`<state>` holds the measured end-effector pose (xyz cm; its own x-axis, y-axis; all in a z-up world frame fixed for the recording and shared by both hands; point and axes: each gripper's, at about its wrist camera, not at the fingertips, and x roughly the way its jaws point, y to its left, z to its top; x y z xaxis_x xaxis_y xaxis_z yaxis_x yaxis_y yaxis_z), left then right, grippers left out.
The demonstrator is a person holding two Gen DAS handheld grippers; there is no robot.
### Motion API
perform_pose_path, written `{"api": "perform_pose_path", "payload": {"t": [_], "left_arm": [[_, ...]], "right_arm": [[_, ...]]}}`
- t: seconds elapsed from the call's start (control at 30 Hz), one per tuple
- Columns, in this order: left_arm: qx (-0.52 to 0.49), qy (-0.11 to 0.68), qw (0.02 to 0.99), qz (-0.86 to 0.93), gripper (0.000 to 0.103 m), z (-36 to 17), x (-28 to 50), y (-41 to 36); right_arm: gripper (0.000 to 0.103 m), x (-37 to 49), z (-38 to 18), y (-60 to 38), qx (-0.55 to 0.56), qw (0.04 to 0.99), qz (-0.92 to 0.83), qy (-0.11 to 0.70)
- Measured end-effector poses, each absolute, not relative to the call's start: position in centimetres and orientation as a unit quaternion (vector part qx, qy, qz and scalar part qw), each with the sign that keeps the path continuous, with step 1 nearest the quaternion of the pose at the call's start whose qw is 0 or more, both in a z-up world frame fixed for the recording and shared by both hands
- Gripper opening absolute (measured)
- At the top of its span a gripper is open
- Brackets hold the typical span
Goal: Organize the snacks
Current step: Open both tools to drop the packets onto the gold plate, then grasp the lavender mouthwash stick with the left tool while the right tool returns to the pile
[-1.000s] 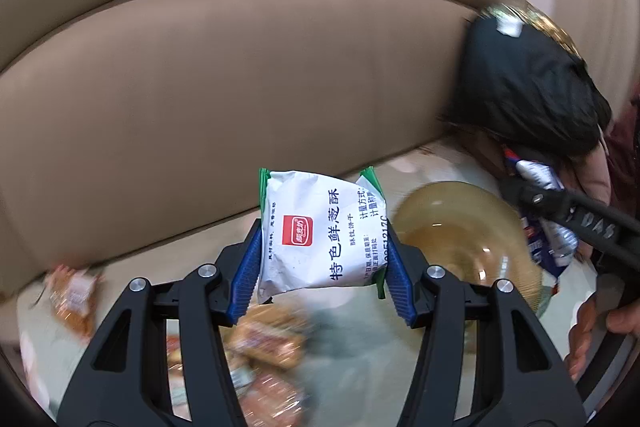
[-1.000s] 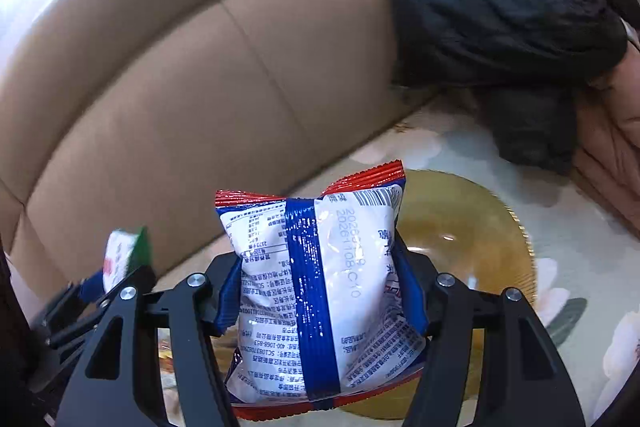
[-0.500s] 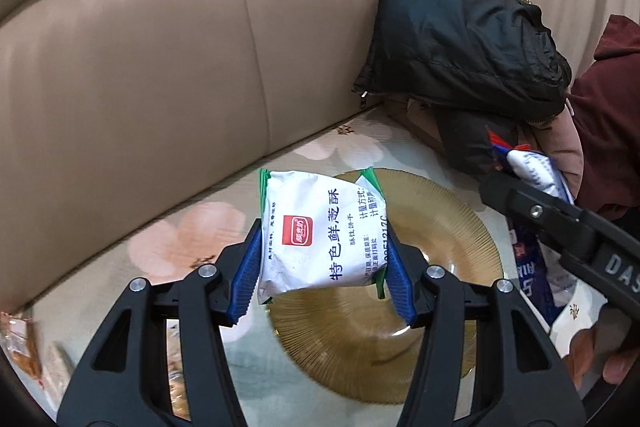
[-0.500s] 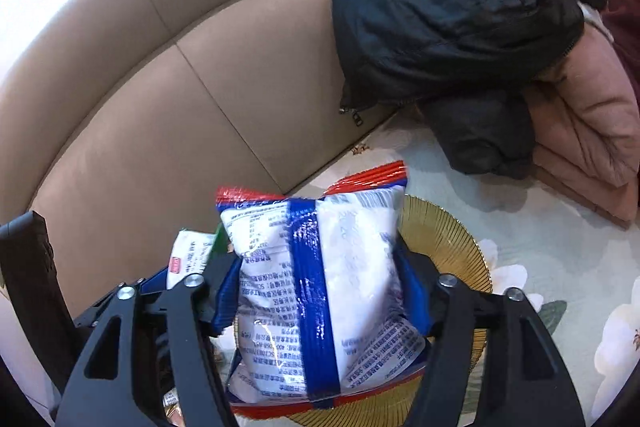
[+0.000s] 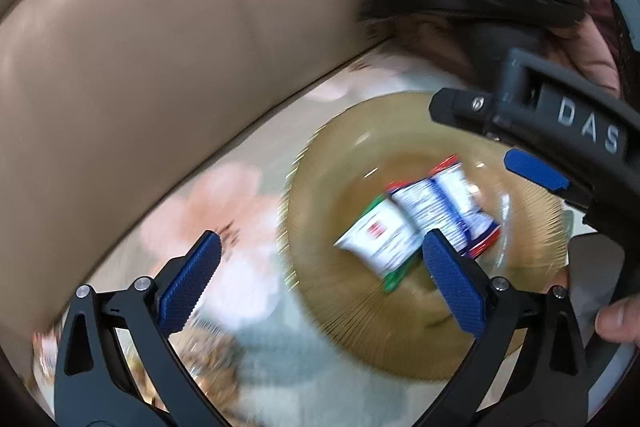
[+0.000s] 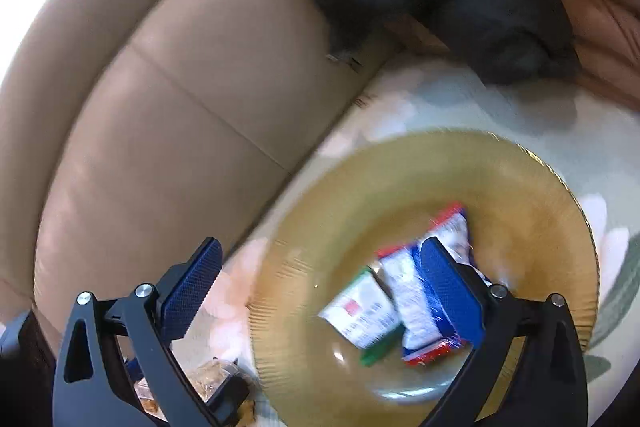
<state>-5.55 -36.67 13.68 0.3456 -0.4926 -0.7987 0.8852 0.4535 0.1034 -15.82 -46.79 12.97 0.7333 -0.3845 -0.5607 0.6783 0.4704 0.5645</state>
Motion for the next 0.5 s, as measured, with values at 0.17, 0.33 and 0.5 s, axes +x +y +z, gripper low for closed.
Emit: {"api": "perform_pose_path", "payload": {"t": [0.17,0.33,0.5], "left_arm": [[0.258,0.350,0.806,-0.401,0.100,15.6,-3.4,-29.0],[0.197,0.385,0.846,-0.311,0.100,16.8,1.6,-19.1],[0.154,0.400,0.875,-0.226,0.100,16.7,5.5,-9.4]], "right_arm": [[0.098,-13.1,14.8,-43.0,0.352,0.873,-0.285,0.178],[0.098,-8.9,15.8,-37.1,0.320,0.890,-0.227,0.234],[0.098,-6.7,15.5,-32.0,0.287,0.899,-0.192,0.268]]}}
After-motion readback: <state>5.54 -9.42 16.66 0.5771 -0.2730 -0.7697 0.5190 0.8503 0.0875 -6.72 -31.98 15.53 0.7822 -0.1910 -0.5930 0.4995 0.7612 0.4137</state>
